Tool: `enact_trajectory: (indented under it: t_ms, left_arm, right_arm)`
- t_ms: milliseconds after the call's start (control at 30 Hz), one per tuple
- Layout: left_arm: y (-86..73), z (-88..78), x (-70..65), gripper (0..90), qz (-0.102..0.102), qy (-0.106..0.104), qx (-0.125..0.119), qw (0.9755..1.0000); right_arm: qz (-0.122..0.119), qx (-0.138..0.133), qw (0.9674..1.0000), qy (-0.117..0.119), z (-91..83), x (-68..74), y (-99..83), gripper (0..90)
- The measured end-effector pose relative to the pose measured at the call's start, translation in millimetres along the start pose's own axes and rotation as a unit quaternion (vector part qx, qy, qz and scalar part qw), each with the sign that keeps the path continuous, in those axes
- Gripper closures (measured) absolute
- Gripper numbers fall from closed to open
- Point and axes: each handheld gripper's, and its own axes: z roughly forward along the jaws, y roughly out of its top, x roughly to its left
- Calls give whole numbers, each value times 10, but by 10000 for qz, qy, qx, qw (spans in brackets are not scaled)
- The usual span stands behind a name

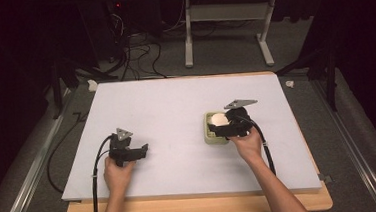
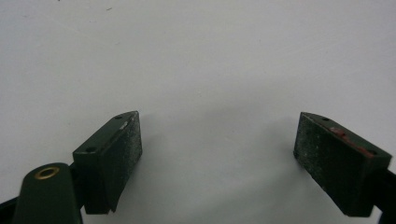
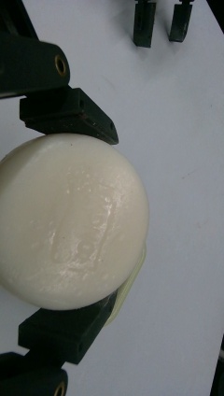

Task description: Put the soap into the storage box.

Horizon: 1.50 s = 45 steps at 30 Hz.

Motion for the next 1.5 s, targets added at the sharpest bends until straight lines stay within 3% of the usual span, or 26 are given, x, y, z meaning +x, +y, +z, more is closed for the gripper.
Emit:
enact_trajectory:
  t_ms: [467, 1100, 1500]
  left_arm:
    - [0, 0, 1, 157, -1, -1, 0, 10000]
    - [0, 1, 3, 157, -11, -9, -1, 10000]
    - [0, 0, 2, 157, -9, -6, 5, 10000]
  right_arm:
    - [68, 73, 9999, -59, 83, -53, -3, 242]
    - [20, 480, 9984, -295, 319, -86, 30, 241]
    - [24, 602, 9976, -335, 401, -106, 11, 241]
